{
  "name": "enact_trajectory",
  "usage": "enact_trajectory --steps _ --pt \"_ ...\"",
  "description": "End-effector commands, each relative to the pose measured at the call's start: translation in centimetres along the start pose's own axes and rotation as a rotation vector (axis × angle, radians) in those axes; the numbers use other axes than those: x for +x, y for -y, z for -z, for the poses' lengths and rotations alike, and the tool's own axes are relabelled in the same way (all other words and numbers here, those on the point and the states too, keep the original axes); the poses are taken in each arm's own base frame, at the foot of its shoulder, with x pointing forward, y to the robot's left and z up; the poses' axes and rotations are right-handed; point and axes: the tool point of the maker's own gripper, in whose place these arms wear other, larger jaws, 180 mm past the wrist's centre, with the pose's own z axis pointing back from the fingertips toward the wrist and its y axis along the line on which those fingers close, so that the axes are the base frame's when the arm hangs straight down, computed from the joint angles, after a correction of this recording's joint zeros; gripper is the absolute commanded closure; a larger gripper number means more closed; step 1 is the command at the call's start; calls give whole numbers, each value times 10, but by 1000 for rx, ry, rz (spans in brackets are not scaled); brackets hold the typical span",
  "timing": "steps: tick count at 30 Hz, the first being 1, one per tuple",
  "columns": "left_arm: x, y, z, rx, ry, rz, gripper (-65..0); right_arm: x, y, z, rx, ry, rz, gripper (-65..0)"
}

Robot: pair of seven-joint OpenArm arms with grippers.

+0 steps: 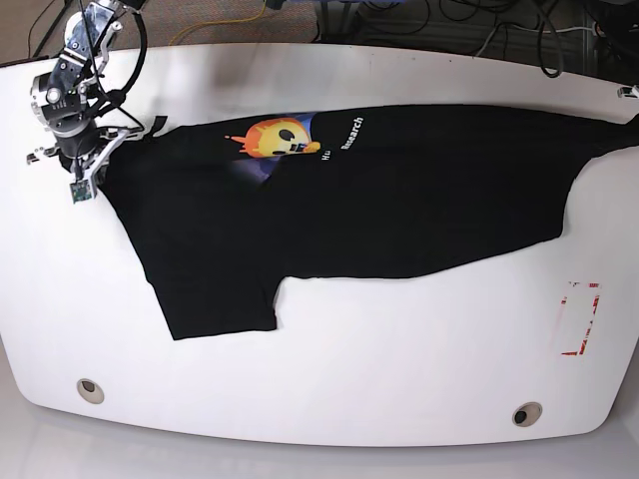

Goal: Layout the t-shirt on the table in an organized manner, then fold the t-shirt properly
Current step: 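Release the shirt edge from the right gripper and lift it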

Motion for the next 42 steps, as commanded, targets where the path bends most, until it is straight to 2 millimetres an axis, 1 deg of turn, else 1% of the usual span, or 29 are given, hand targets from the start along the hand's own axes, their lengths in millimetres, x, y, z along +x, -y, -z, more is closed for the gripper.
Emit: enact_trajectory --steps 1,6,9,11,15,16,17,18,19,20,21,23,24,25,26,27,28,30,32,34,35,36,38,39,42 --pt "5 -7 -5 31 11 47 0 3 3 -4 -17 18 -1 0" --pt "-4 -14 -4 75 -40 85 -1 -9 -8 -5 -1 -7 21 -5" --pt "-7 -17 -4 92 -56 92 -4 -13 -12 -5 5 -15 29 -48" --pt "-8 -18 -4 98 -63 96 -4 -17 -14 -5 9 -23 33 -122" --pt "-10 -13 1 88 -83 117 -6 -19 -15 -6 11 -28 34 -319" --pt "-11 -12 2 87 -88 122 -6 -19 -15 -6 11 -28 34 -350" --pt "-12 -11 3 89 -97 129 -7 -19 -17 -6 13 -27 37 -403" --pt "-13 -10 4 89 -103 134 -8 -20 -18 -6 15 -27 41 -428" --pt "-14 -10 5 92 -116 145 -26 -20 -20 -6 17 -27 47 -480" --pt "-15 -10 5 95 -123 151 -43 -19 -20 -6 17 -25 48 -504" --pt "-16 -9 6 96 -129 157 -74 -19 -19 -6 14 -24 49 -533" --pt "-17 -9 7 98 -136 165 -147 -18 -19 -6 12 -21 55 -575" --pt "-16 -9 8 99 -134 165 -211 -18 -19 -6 12 -19 55 -595" --pt "-16 -8 8 98 -131 166 -235 -18 -19 -6 12 -19 55 -599" --pt "-16 -6 9 95 -117 159 -304 -17 -18 -6 11 -18 55 -601" --pt "-16 -5 9 95 -112 157 -338 -16 -18 -6 12 -15 56 -598" --pt "-15 -4 10 95 -101 155 -386 -16 -19 -6 13 -14 58 -598" --pt "-17 -4 11 102 -99 151 -436 -15 -20 -6 17 -9 60 -598" --pt "-19 -5 11 112 -104 152 -454 -10 -19 -5 16 1 62 -598" --pt "-21 -4 12 118 -113 155 -451 1 -15 -2 7 27 69 -598" --pt "-21 -5 12 120 -114 156 -453 4 -14 -1 4 32 71 -598" --pt "-18 -4 13 121 -105 154 -457 9 -12 1 0 45 75 -598" --pt "-12 -6 14 127 -87 147 -457 15 -12 5 3 55 86 -598" --pt "-8 -7 15 131 -76 144 -458 21 -12 8 9 70 93 -599" --pt "-4 -8 14 136 -66 144 -458 36 -9 17 9 96 111 -599"
